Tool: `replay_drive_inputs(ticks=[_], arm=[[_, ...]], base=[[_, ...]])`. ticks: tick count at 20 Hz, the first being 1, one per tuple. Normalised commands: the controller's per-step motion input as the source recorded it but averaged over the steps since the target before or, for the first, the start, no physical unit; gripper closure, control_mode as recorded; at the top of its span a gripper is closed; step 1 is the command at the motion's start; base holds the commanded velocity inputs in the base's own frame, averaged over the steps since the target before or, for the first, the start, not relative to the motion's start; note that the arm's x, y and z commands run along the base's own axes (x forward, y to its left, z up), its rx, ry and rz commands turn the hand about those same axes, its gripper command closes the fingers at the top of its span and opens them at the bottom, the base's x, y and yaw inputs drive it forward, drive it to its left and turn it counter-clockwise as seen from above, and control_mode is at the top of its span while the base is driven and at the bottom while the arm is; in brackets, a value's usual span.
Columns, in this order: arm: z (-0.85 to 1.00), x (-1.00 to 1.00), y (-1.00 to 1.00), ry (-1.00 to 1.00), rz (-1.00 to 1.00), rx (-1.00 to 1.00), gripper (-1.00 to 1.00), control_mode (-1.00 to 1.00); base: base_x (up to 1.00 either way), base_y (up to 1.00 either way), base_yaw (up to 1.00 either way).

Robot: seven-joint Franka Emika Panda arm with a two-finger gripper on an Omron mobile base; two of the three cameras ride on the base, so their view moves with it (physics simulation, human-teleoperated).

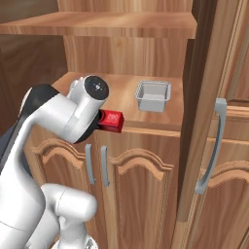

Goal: Retrieve the tupperware and aluminum foil from the cabinet and place them on the dining counter near the plate with tomato and steak to prepare for storing leftovers.

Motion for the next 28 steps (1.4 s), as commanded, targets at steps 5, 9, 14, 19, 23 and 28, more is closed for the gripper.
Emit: replay_drive_inputs(ticks=[5,9,14,19,23,28], arm=[[0.00,0.00,0.00,0.00,0.00,0.00,1.00,1.00],[0.00,0.00,0.00,0.00,0.00,0.00,1.00,1.00],[0.00,0.00,0.00,0.00,0.00,0.00,1.00,1.00],[0.00,0.00,0.00,0.00,0.00,0.00,1.00,1.00],[0.00,0.00,0.00,0.00,0.00,0.00,1.00,1.00],[0.00,0.00,0.00,0.00,0.00,0.00,1.00,1.00]], base=[[-0.74,0.00,0.07],[-0.81,0.01,0.05],[-0.09,0.00,-0.34],[-0.24,0.26,-0.64],[-0.82,0.52,-0.48],[-0.95,0.58,-0.43]])
